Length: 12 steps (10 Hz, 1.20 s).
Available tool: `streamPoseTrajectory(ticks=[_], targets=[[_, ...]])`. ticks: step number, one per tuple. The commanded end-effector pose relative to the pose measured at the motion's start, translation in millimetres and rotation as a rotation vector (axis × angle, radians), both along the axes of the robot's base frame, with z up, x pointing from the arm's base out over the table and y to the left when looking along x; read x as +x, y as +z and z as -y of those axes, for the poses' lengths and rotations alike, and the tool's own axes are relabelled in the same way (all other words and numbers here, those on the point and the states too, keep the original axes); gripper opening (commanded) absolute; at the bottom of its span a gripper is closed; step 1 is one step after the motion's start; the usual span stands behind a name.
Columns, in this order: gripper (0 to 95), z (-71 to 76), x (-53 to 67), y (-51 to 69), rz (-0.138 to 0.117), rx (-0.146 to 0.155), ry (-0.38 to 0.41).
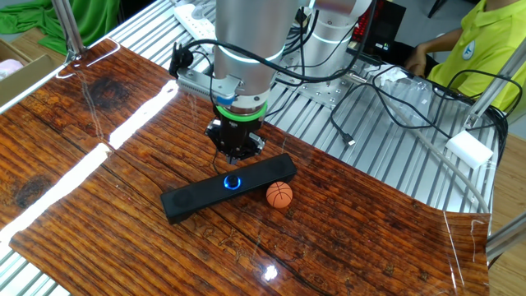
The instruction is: Turn the knob to increase the volume of the speaker
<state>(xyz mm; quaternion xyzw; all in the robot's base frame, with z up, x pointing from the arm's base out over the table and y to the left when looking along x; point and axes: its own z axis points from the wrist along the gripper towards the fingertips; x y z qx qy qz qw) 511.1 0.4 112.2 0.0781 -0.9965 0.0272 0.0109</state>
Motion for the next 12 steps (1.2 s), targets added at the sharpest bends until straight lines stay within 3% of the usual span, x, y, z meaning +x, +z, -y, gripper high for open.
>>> streamPoseTrajectory(ticks=[1,6,12], targets=[[0.0,0.3,-0.5,1.0,0.001,0.007,-0.007],[0.0,0.5,-0.6,1.2,-0.007,0.017,-0.03],[0.0,0.6,-0.7,1.2,-0.012,0.003,0.027]])
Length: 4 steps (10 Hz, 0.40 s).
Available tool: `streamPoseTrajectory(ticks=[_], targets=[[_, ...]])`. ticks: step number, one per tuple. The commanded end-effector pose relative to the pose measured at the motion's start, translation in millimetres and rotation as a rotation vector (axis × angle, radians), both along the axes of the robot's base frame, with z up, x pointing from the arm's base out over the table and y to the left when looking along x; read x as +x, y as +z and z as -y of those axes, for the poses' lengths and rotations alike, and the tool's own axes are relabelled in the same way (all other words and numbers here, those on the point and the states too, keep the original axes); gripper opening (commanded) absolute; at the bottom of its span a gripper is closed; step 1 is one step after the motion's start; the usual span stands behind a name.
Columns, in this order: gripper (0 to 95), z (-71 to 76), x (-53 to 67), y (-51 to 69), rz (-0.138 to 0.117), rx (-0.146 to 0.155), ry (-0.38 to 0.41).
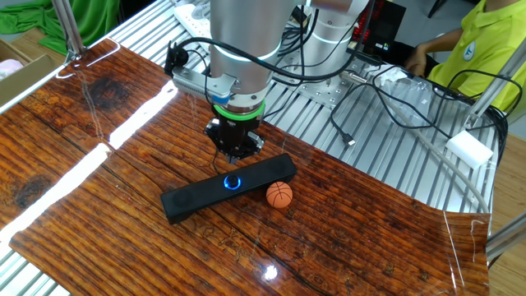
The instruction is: Turn the knob to increase the volume of the speaker
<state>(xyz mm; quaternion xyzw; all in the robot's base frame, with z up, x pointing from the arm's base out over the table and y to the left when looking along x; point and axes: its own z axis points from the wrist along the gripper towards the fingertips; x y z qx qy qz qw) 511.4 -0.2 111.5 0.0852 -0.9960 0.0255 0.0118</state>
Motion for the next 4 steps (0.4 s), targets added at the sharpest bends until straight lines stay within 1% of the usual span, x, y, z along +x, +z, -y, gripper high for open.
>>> streamPoseTrajectory(ticks=[1,4], targets=[[0.0,0.0,-1.0,1.8,-0.011,-0.003,0.016],[0.0,0.0,-1.0,1.8,-0.01,-0.021,0.018]])
